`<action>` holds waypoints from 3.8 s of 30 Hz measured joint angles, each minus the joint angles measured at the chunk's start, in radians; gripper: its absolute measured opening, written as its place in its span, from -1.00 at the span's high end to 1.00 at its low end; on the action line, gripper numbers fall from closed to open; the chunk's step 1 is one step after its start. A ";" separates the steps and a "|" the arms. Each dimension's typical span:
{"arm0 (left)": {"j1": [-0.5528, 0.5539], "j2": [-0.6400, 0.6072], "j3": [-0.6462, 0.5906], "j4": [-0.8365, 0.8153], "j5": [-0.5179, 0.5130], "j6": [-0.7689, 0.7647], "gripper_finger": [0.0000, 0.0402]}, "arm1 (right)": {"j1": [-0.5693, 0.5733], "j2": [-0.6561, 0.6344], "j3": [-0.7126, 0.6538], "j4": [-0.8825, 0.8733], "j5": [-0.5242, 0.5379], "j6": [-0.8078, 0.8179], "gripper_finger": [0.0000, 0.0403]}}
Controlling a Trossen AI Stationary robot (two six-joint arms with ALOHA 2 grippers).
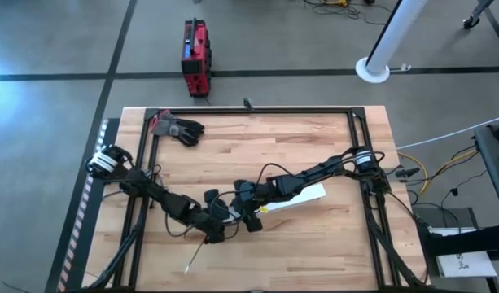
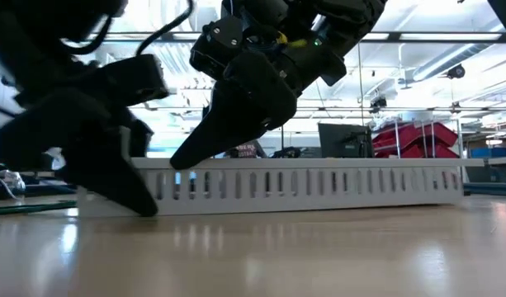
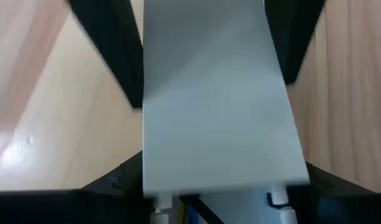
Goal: Ziptie cables
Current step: Close the white cable duct using the white cable duct cover
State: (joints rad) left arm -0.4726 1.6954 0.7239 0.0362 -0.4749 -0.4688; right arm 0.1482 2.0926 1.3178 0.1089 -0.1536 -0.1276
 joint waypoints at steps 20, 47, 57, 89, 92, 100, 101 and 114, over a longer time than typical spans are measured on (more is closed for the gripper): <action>-0.085 -0.119 -0.003 -0.239 0.019 -0.129 -0.30 | -0.011 -0.005 0.000 -0.063 0.009 -0.007 -0.11; -0.092 0.054 -0.059 -0.014 -0.092 -0.154 -0.08 | 0.003 -0.004 -0.004 -0.032 -0.023 -0.001 -0.12; -0.101 0.055 -0.067 0.007 -0.112 -0.162 -0.06 | 0.006 -0.008 0.006 -0.125 0.103 0.043 -0.09; -0.126 0.056 -0.034 0.043 -0.174 -0.124 -0.05 | 0.017 0.007 -0.002 0.048 0.043 0.012 -0.11; -0.125 0.057 -0.019 0.040 -0.174 -0.103 -0.05 | 0.019 0.008 -0.002 0.049 0.069 0.012 -0.09; -0.127 0.056 -0.024 0.032 -0.170 -0.136 -0.06 | 0.020 0.007 0.000 0.035 0.085 -0.002 -0.13; -0.127 0.056 -0.024 0.032 -0.170 -0.136 -0.06 | 0.020 0.007 0.000 0.038 0.089 -0.002 -0.12; -0.125 0.055 -0.025 0.035 -0.177 -0.124 -0.06 | 0.024 0.006 0.000 0.047 0.094 0.011 -0.12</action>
State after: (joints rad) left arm -0.5976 1.7504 0.6991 0.0715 -0.6515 -0.5926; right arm 0.1726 2.0987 1.3178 0.1562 -0.0594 -0.1162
